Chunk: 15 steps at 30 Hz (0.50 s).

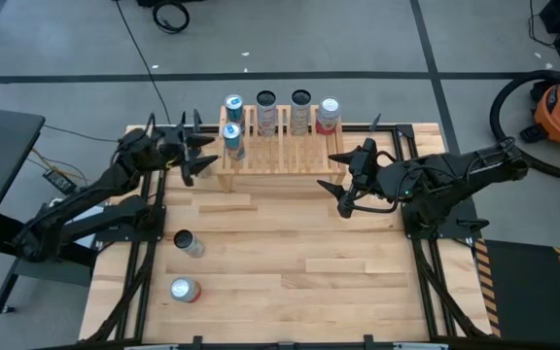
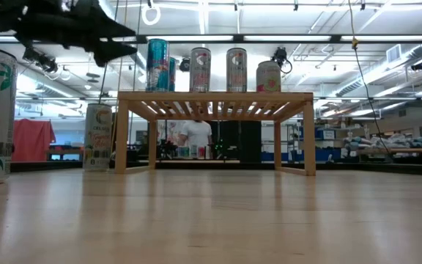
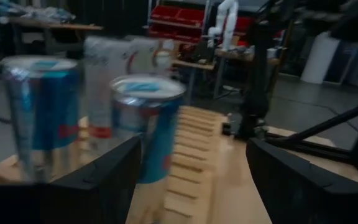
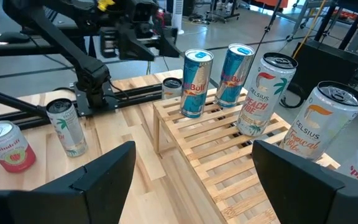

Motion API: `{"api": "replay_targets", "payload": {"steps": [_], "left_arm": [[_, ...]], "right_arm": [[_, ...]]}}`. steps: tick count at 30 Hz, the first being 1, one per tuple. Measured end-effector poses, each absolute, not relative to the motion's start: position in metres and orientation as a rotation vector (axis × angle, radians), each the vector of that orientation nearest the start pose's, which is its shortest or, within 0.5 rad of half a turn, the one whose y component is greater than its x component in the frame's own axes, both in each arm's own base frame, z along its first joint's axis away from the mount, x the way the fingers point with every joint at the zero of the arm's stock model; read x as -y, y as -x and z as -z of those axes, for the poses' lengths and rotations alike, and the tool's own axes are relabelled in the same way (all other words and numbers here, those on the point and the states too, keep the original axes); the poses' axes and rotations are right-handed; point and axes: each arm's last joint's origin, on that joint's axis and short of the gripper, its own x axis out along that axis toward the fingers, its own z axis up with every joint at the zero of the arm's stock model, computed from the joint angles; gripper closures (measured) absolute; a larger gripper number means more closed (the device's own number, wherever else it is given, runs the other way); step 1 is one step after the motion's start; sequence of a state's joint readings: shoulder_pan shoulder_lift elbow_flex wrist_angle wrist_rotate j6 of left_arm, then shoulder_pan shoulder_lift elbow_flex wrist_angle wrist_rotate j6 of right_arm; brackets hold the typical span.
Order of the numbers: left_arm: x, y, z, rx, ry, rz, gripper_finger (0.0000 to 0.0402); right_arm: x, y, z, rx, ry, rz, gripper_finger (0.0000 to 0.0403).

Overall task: Place canned beverage on shelf
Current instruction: Put the white pink soda can on the shelf aligned with the other white pink soda can

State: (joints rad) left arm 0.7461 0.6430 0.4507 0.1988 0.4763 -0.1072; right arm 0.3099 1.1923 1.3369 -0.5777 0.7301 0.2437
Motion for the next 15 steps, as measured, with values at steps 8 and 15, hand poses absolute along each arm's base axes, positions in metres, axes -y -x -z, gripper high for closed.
{"api": "replay_targets", "payload": {"steps": [8, 15], "left_arm": [[-0.063, -0.111, -0.29, 0.123, 0.071, -0.137, 0.0108], [-0.049, -0.107, -0.298, 0.187, 0.041, -0.051, 0.0108]], "right_arm": [[-0.059, -0.239, -0.41, -0.307, -0.115, 0.193, 0.0071], [-0.067, -0.253, -0.415, -0.232, -0.14, 0.052, 0.0071]]}}
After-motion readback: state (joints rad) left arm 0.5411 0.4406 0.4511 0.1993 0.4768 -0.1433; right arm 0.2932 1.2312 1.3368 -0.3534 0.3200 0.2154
